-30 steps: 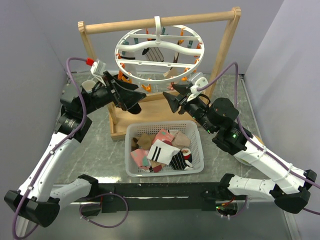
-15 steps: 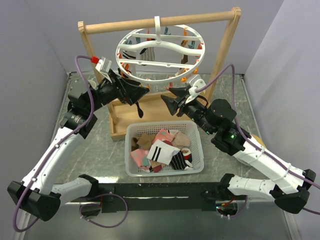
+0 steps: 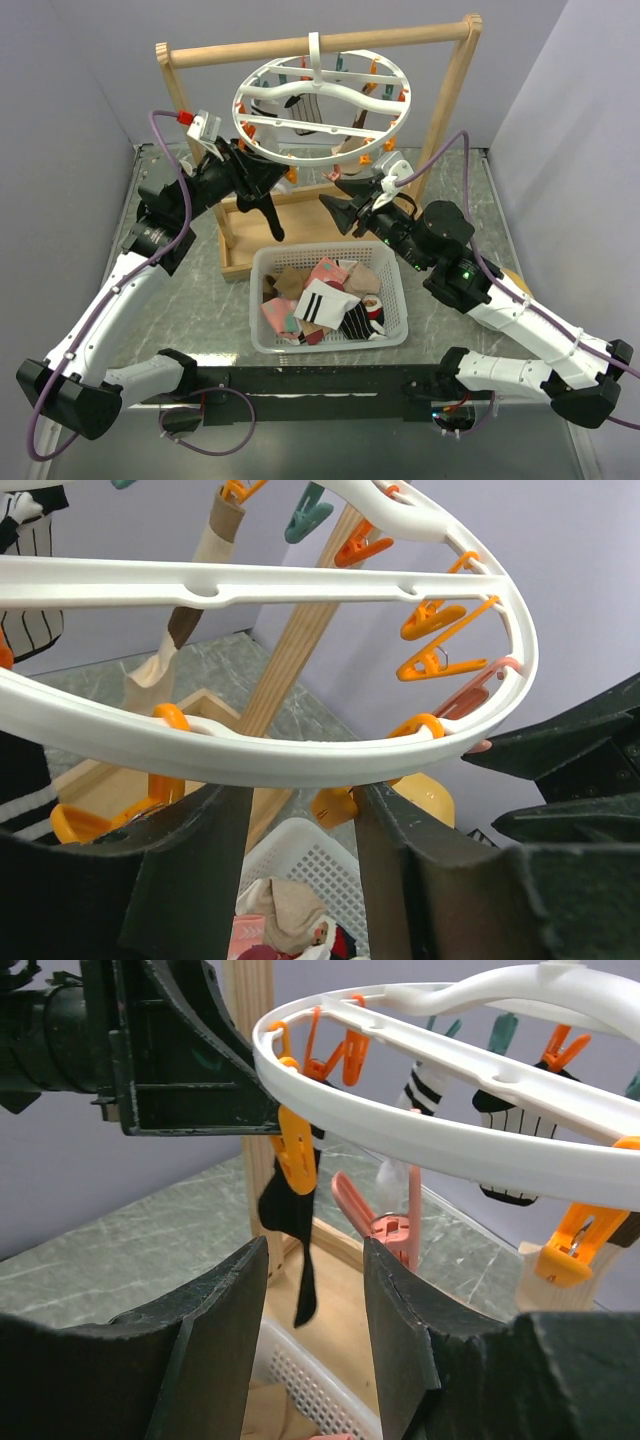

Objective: Clip the socks to the hanger
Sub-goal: Open the clamp at the hanger.

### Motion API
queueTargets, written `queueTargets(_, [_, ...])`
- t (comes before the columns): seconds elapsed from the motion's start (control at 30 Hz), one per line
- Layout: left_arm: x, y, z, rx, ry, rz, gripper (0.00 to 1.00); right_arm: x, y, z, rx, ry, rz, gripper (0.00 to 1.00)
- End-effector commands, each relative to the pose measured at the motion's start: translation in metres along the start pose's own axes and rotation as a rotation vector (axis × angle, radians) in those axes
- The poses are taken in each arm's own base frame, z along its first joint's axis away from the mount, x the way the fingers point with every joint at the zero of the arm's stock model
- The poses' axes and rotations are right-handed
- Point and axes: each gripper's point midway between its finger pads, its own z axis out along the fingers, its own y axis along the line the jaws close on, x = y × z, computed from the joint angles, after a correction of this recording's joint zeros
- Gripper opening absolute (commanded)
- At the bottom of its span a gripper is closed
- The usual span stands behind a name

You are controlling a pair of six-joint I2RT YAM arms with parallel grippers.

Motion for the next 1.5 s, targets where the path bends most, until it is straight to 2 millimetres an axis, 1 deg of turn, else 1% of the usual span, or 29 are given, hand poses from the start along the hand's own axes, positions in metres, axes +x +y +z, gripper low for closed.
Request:
queueTargets(0.0, [-0.031,-0.016,-0.008,0.014,-0.093,0.045,0.46,-0.017,0.007,-0.002,-0.023,-0.062,0.032,0.50])
queueTargets(0.1, [-0.034,-0.014,-0.009,0.006,-0.102,0.042,0.42,-0.013,0.013,-0.001,-0.033,-0.061,0.047,0.50])
queueTargets(0.3, [-0.037,-0.010,-0.011,-0.013,-0.113,0.036,0.38,0.006,0.030,0.007,-0.073,-0.035,0.087,0.50])
queueTargets(0.33, [-0.037,-0.010,-0.012,-0.015,-0.114,0.037,0.37,0.012,0.033,0.010,-0.077,-0.024,0.093,0.50])
queueTargets(0.37, [-0.037,-0.010,-0.012,-0.014,-0.114,0.034,0.37,0.011,0.034,0.012,-0.079,-0.033,0.096,0.51])
queueTargets(0.4, [-0.037,-0.011,-0.012,-0.012,-0.114,0.033,0.36,0.015,0.035,0.016,-0.080,-0.027,0.097,0.51])
queueTargets(0.47, [-0.036,-0.010,-0.012,-0.011,-0.110,0.026,0.37,0.011,0.035,0.022,-0.077,-0.050,0.095,0.53])
queueTargets(0.5, [-0.037,-0.012,-0.012,-0.006,-0.110,0.025,0.37,0.014,0.036,0.028,-0.076,-0.049,0.090,0.54])
queueTargets(0.53, [-0.037,-0.011,-0.013,-0.008,-0.111,0.023,0.37,0.012,0.035,0.031,-0.072,-0.064,0.083,0.56])
queueTargets(0.63, [-0.038,-0.013,-0.013,-0.002,-0.111,0.018,0.37,0.005,0.033,0.046,-0.054,-0.116,0.056,0.59])
queueTargets(0.7, [-0.038,-0.013,-0.013,-0.002,-0.108,0.012,0.37,0.004,0.030,0.057,-0.034,-0.138,0.045,0.61])
queueTargets(0.73, [-0.037,-0.013,-0.014,-0.002,-0.106,0.012,0.37,0.000,0.028,0.060,-0.025,-0.151,0.042,0.61])
queueTargets(0.87, [-0.036,-0.014,-0.015,0.000,-0.103,0.005,0.36,-0.005,0.018,0.072,0.016,-0.207,0.031,0.63])
queueTargets(0.9, [-0.036,-0.015,-0.015,0.004,-0.102,0.004,0.36,-0.002,0.016,0.075,0.026,-0.205,0.025,0.63])
queueTargets(0.93, [-0.036,-0.014,-0.015,0.003,-0.104,0.004,0.36,-0.005,0.012,0.076,0.049,-0.224,0.029,0.63])
queueTargets(1.03, [-0.036,-0.015,-0.015,0.005,-0.104,0.002,0.36,-0.009,0.005,0.077,0.089,-0.261,0.019,0.64])
queueTargets(1.13, [-0.036,-0.015,-0.015,0.007,-0.105,0.002,0.36,-0.010,0.002,0.078,0.105,-0.276,0.009,0.64])
queueTargets(1.27, [-0.037,-0.016,-0.016,0.012,-0.108,-0.002,0.36,-0.011,-0.001,0.082,0.119,-0.287,-0.007,0.64])
queueTargets(1.43, [-0.038,-0.019,-0.016,0.021,-0.107,-0.003,0.36,-0.009,0.002,0.088,0.090,-0.283,-0.010,0.60])
queueTargets(1.47, [-0.039,-0.021,-0.017,0.027,-0.106,-0.003,0.36,-0.006,0.002,0.090,0.089,-0.274,-0.012,0.59])
